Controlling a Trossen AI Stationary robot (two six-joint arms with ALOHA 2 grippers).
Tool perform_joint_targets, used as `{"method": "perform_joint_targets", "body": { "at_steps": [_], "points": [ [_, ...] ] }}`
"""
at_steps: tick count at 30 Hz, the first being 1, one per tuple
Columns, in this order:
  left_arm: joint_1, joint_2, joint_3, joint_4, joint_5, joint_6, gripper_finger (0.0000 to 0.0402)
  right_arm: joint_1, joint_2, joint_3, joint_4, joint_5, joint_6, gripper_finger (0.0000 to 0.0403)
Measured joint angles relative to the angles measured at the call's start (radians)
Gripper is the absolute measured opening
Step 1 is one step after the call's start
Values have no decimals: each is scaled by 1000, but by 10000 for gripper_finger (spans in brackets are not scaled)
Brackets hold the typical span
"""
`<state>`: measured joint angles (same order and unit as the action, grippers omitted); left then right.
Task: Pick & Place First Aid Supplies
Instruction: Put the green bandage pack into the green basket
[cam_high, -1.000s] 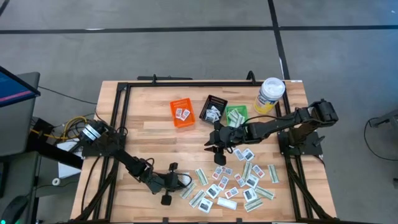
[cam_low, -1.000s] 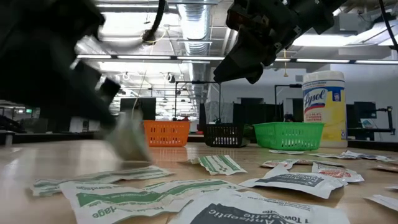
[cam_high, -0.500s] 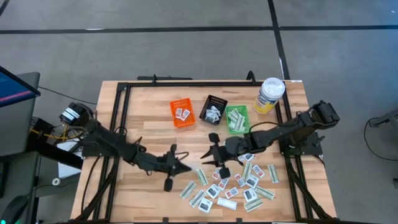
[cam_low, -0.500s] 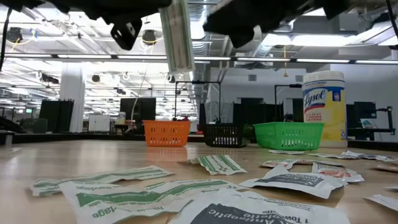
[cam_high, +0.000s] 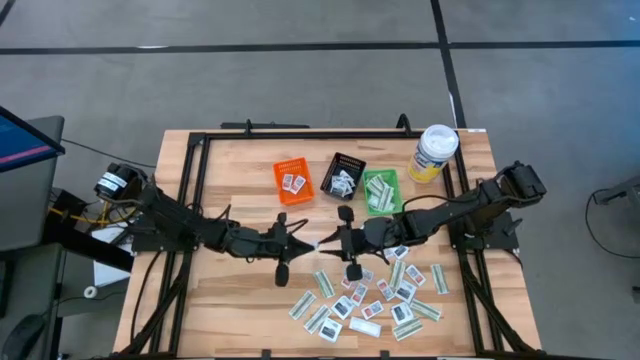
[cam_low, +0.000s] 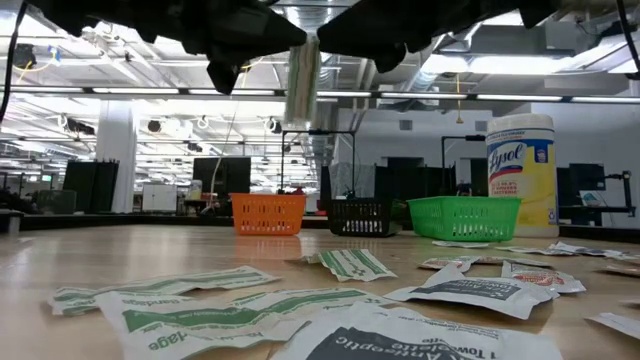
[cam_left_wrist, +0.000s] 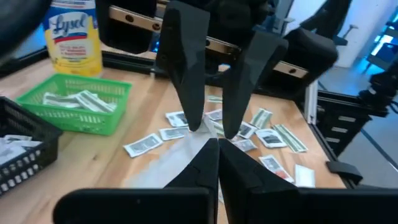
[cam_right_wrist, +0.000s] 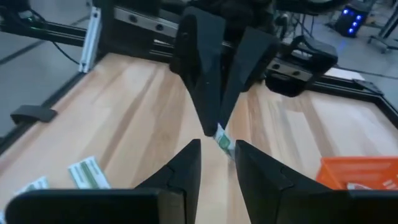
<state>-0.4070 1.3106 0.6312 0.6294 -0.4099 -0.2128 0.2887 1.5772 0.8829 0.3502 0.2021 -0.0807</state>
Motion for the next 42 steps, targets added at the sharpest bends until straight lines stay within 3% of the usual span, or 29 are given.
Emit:
{"method": "perform_joint_targets", "body": {
  "at_steps": [12, 21, 25, 33, 42],
  "points": [
    [5, 0, 0, 8, 46, 37, 6, -8, 0, 0, -20, 1, -5, 118],
    [29, 0, 0, 47, 36, 166, 5, -35, 0, 0, -1, -33, 42, 143],
    [29, 0, 1, 52, 36, 182, 5, -54, 0, 0, 0, -29, 72, 115],
    [30, 1, 1, 52, 32, 182, 4, -71, 0, 0, 1, -41, 139, 14],
    [29, 3, 1, 47, 1, 183, 4, -59, 0, 0, -105, -104, 119, 3]
  ]
}}
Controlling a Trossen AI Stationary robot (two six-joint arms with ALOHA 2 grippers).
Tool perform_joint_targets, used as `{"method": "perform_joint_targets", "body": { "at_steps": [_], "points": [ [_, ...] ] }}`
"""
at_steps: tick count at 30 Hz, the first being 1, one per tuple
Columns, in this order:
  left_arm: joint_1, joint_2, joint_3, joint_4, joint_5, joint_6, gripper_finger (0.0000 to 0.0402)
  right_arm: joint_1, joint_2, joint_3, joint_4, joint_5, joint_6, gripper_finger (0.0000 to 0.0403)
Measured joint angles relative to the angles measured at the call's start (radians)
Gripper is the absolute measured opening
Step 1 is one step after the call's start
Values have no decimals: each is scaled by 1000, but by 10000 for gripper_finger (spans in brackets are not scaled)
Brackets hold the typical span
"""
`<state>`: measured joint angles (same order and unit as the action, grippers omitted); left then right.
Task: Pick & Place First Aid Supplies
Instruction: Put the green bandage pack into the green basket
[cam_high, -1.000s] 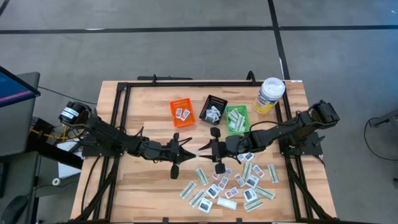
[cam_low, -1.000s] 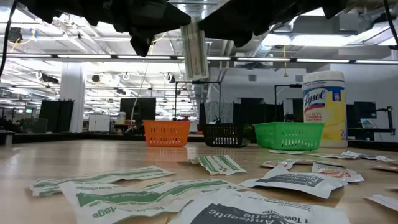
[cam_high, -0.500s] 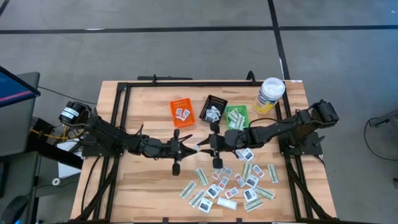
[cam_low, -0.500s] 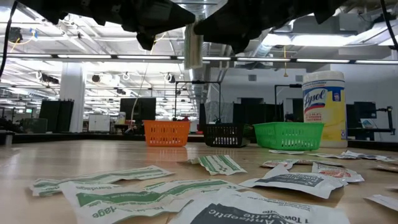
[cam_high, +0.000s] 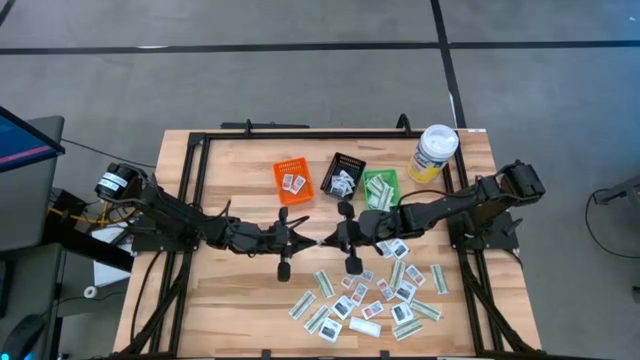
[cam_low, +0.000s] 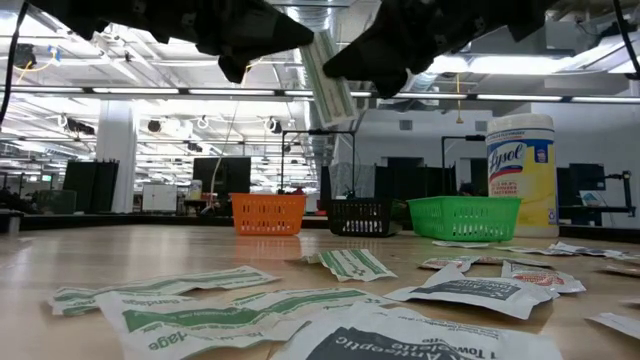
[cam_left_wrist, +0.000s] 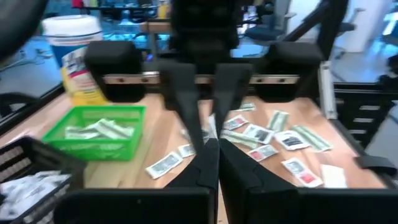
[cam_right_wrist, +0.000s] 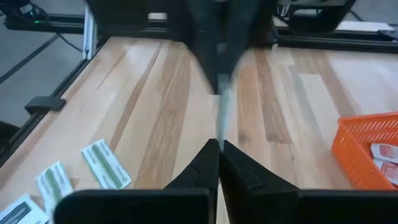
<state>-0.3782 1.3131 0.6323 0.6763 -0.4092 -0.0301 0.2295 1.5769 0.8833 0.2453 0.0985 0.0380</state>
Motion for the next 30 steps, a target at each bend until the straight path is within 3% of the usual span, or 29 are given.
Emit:
{"method": "perform_joint_targets", "body": {
  "at_steps": [13, 22, 25, 30],
  "points": [
    [0, 2, 0, -9, -57, 0, 8, -8, -2, 5, -51, -9, 98, 1],
    [0, -2, -12, -7, -64, 0, 42, -67, 1, -3, -256, -8, 221, 1],
    [0, -2, -25, -10, -63, 0, 52, -98, -10, -1, -364, 67, 279, 1],
    [0, -2, -28, -9, -63, -3, 57, -166, -15, -1, -599, 285, 313, 1]
  ]
}}
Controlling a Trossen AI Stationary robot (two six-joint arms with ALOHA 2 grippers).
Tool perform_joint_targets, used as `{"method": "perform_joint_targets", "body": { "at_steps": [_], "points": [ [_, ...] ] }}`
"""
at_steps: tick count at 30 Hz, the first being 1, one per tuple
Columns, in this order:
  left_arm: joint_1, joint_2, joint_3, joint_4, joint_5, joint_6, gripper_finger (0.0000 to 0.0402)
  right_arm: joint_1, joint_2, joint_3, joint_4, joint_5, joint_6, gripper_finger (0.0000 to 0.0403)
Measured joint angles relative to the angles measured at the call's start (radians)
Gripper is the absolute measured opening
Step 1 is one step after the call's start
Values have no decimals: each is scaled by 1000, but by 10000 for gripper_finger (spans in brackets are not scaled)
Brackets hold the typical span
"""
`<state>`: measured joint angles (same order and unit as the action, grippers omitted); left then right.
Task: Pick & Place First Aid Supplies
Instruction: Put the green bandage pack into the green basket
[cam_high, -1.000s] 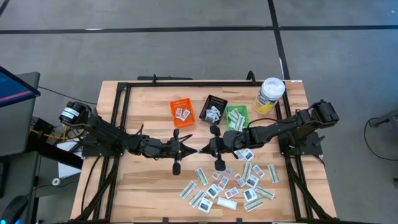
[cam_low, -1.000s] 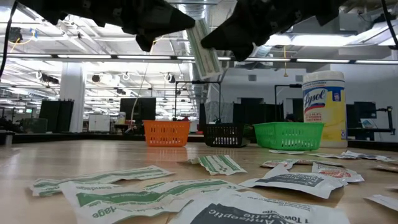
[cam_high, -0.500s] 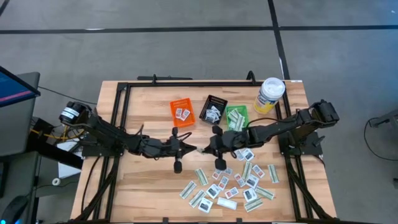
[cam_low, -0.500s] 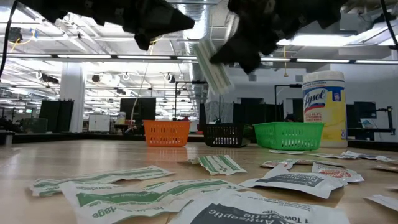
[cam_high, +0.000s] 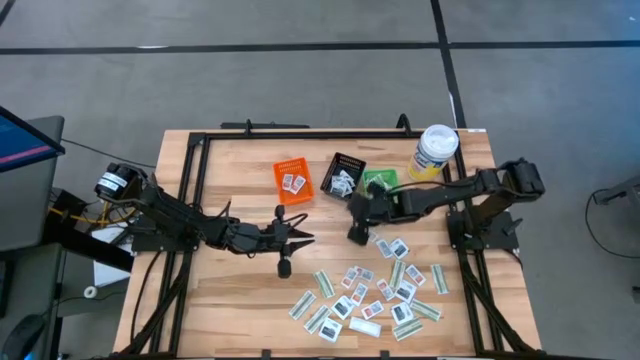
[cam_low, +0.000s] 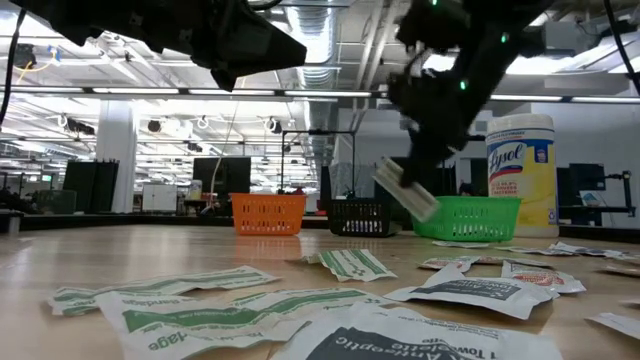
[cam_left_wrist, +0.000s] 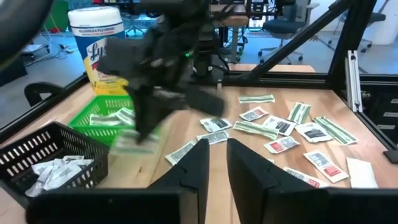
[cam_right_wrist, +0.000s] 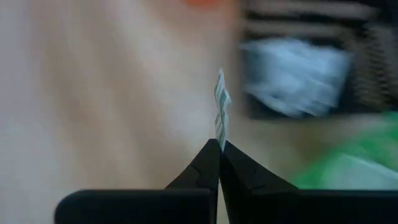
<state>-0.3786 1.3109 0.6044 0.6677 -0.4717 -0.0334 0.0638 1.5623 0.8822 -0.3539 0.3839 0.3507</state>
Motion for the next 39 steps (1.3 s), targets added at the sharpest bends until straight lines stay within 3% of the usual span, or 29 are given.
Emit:
{"method": "perform_joint_targets", "body": {
  "at_steps": [5, 16, 21, 24, 30, 39],
  "points": [
    [0, 0, 0, -1, 0, 0, 52, -60, 0, 0, -176, 148, 69, 1],
    [0, 0, 0, -1, 0, 0, 49, -123, -158, 1, -263, 197, 60, 1],
    [0, 0, 0, -1, 1, 0, 51, -190, -206, -11, -345, 224, 160, 1],
    [0, 0, 0, -1, 1, 0, 50, -227, -196, -43, -340, 198, 164, 8],
    [0, 1, 0, -1, 1, 0, 50, -251, -171, -50, -309, 13, 163, 50],
    [-2, 1, 0, -2, 2, 0, 50, -128, -217, -44, -268, -117, 201, 99]
  ]
}}
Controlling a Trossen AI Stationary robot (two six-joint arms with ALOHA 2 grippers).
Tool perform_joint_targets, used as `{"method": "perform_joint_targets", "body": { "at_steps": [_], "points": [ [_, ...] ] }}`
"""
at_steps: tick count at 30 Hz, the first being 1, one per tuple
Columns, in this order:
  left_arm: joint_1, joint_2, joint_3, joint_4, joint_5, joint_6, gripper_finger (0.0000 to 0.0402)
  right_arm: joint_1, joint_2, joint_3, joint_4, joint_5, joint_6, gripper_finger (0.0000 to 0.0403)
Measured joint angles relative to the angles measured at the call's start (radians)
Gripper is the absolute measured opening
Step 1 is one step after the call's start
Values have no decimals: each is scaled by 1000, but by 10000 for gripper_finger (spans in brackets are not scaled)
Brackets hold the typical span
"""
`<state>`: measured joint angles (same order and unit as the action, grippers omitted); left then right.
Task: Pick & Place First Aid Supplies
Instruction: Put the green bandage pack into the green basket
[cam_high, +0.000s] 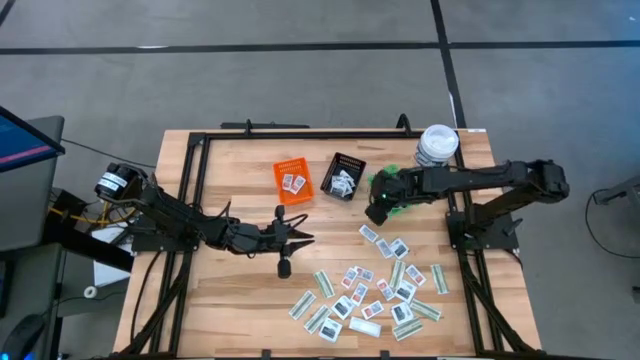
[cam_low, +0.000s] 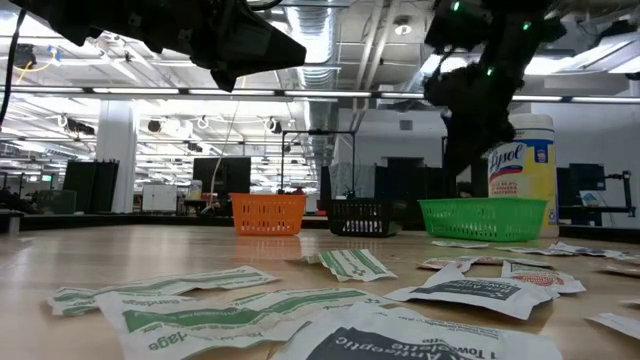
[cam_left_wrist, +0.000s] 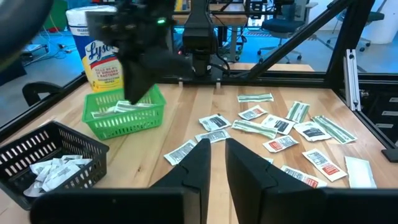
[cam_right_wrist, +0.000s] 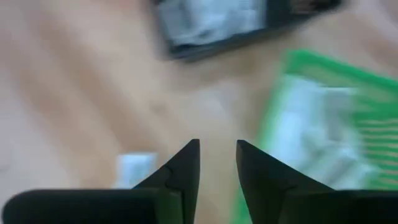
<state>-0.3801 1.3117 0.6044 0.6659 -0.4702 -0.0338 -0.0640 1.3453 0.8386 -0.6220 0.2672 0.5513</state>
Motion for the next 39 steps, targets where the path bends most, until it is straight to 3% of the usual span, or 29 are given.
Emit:
{"method": "perform_joint_targets", "body": {
  "at_steps": [3, 7, 15, 26, 30, 34, 39],
  "points": [
    [0, 0, 0, 0, 0, 0, 51, 90, 6, 0, 71, -83, -1, 104],
    [0, 0, 0, -1, 17, -51, 49, 231, 62, 0, 242, -104, -65, 105],
    [-5, 0, 0, -57, 242, -184, 50, 407, 250, 11, 627, -129, -192, 106],
    [-41, 1, -1, -68, 247, -211, 50, 465, 555, 191, 680, -164, -242, 165],
    [-40, 1, -1, -68, 247, -211, 46, 468, 612, 228, 681, -163, -255, 183],
    [-40, 1, -1, -74, 247, -211, 45, 476, 626, 235, 655, -161, -255, 184],
    [-40, 1, -1, -85, 247, -211, 44, 490, 625, 237, 661, -185, -257, 154]
  ]
}}
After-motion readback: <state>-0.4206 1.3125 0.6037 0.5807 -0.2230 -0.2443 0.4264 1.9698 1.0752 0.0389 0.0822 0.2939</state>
